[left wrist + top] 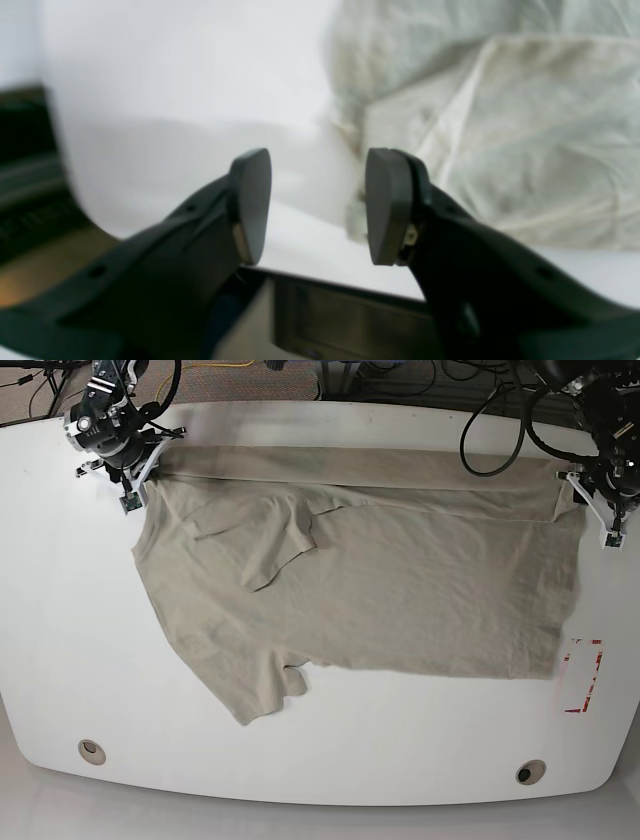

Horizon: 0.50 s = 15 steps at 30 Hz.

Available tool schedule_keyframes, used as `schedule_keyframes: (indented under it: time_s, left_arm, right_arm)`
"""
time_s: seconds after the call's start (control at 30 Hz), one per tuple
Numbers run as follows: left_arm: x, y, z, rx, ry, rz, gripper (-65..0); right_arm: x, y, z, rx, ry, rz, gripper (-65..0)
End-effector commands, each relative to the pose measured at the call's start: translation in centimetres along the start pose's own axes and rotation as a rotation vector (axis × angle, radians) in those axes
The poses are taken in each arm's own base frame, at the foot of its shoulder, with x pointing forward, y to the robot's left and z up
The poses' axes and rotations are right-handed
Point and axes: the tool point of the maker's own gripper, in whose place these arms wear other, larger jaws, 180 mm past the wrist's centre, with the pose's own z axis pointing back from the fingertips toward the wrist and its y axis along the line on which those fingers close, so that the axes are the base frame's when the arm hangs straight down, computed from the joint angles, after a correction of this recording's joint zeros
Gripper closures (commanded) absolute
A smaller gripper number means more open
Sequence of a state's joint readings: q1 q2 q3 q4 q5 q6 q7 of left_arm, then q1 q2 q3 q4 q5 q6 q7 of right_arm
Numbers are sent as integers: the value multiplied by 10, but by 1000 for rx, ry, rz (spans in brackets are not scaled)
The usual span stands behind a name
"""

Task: Layout the t-shirt on the table in an organized manner, then fold the t-shirt properly
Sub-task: 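Pull the gripped shirt edge apart with both grippers to smooth it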

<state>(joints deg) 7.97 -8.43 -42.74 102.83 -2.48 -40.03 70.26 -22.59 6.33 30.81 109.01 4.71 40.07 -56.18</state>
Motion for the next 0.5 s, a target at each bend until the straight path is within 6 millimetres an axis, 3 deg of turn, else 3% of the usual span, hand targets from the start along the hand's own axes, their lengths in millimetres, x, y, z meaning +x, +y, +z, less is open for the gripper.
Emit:
schedule_keyframes:
  time_s: [0.0, 0.27, 0.47]
  left_arm:
    - [20, -3, 11, -10, -69, 1, -285]
    - [22, -19, 16, -88, -78, 14, -282]
    - [25, -19, 16, -109, -92, 13, -285]
  right_arm:
    - [5, -4, 3, -14, -18, 6, -59]
    - [6, 2, 2, -3, -23, -6, -59]
    - [6, 3, 2, 0, -23, -10, -59]
